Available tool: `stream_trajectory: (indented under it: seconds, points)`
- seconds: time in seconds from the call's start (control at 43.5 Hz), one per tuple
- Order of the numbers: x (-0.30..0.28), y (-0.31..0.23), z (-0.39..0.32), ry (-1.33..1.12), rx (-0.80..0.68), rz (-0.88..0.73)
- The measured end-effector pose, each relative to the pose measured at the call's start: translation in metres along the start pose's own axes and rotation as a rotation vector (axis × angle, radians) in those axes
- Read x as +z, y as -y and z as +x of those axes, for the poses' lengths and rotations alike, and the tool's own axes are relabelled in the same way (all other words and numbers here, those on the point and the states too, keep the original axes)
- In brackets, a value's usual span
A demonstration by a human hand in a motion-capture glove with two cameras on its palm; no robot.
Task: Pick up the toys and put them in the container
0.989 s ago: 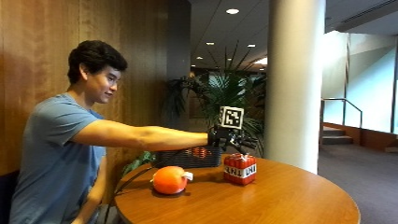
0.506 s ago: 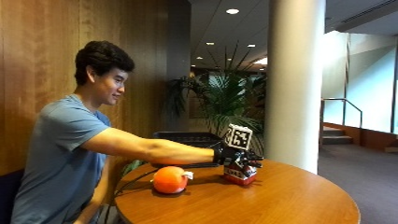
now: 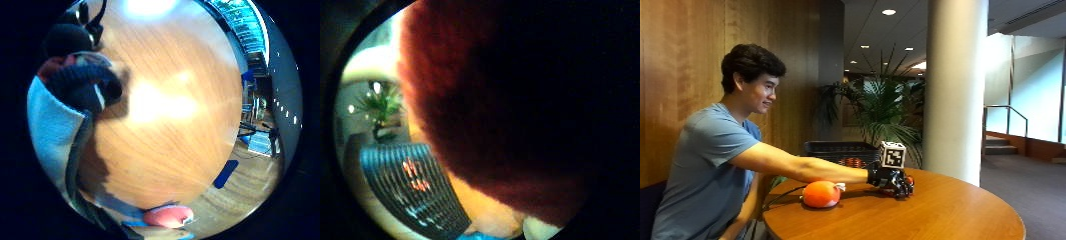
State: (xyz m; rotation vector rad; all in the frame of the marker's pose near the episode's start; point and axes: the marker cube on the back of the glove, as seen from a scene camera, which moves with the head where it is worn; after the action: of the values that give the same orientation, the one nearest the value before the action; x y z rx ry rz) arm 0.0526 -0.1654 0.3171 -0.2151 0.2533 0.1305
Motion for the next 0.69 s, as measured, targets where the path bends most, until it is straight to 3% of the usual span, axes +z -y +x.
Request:
stream_trajectory:
  seconds: [0.115, 0.23, 0.391, 0.621, 0.69]
  points:
    - [0.003, 0.0, -0.004, -0.057, 0.007, 0.059]
    - [0.003, -0.001, 0.015, -0.192, 0.164, 0.086]
    - [-0.019, -0.014, 0.005, -0.063, 0.071, 0.055]
    - [-0.097, -0.041, 0.033, -0.091, 0.122, 0.121]
    - [-0.116, -0.053, 0.036, -0.114, 0.057, 0.134]
